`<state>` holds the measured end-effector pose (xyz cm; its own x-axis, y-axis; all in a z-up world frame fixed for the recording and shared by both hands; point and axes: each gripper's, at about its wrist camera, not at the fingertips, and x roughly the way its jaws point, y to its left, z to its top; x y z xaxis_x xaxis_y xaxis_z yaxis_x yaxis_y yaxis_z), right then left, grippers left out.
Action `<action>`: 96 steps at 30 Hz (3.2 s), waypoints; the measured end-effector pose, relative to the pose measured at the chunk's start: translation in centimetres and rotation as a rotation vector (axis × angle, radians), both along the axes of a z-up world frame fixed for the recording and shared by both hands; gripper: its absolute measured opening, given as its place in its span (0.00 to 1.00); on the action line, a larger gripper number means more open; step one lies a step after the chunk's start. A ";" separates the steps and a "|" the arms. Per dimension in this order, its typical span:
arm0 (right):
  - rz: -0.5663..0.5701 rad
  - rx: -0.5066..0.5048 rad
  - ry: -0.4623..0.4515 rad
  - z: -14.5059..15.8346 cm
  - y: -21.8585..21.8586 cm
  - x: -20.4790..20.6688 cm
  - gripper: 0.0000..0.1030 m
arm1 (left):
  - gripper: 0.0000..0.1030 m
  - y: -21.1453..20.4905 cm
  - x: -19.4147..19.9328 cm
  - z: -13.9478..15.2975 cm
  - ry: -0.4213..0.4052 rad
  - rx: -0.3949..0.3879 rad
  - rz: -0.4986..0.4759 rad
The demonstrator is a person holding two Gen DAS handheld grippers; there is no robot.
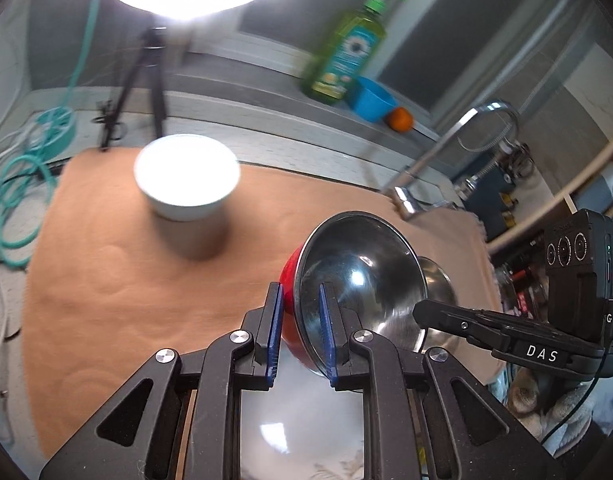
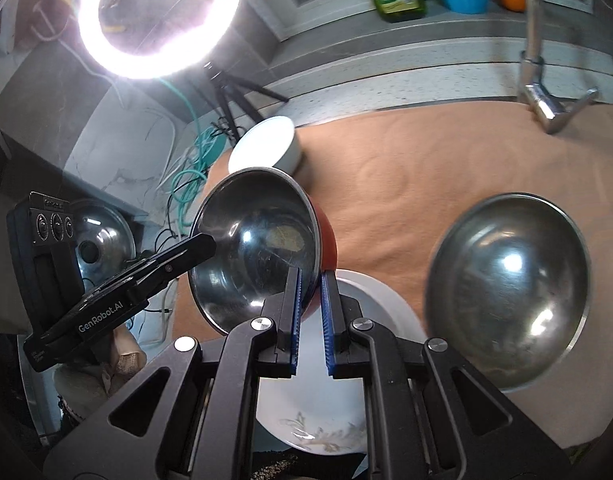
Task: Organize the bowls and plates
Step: 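Lift the red steel bowl and lower it into the large steel bowl, then open the right gripper and move it to the white ceramic bowl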
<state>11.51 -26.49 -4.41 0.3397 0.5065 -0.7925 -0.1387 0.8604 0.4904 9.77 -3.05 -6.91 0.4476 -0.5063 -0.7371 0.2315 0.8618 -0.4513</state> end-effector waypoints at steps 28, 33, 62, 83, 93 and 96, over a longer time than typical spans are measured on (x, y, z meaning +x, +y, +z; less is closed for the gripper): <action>-0.191 -0.140 0.097 -4.3 -13.0 -1.5 0.09 | 0.15 -16.4 0.8 -3.5 0.038 0.172 -0.340; -0.169 -0.180 0.105 -4.7 -12.8 -1.2 0.09 | 0.15 -17.1 0.8 -4.3 0.046 0.214 -0.364; -0.163 -0.257 0.146 -6.1 -12.7 -0.4 0.11 | 0.15 -18.0 1.1 -5.6 0.064 0.234 -0.412; -0.188 -0.287 0.023 -1.7 -11.3 -1.1 0.11 | 0.15 -15.4 1.5 -2.9 0.010 0.159 -0.359; -0.135 -0.196 -0.058 0.7 -8.1 0.1 0.13 | 0.16 -9.6 2.6 -1.3 -0.005 0.094 -0.225; -0.110 -0.171 -0.081 1.2 -6.5 0.9 0.26 | 0.15 -7.2 3.0 -1.3 -0.001 0.088 -0.170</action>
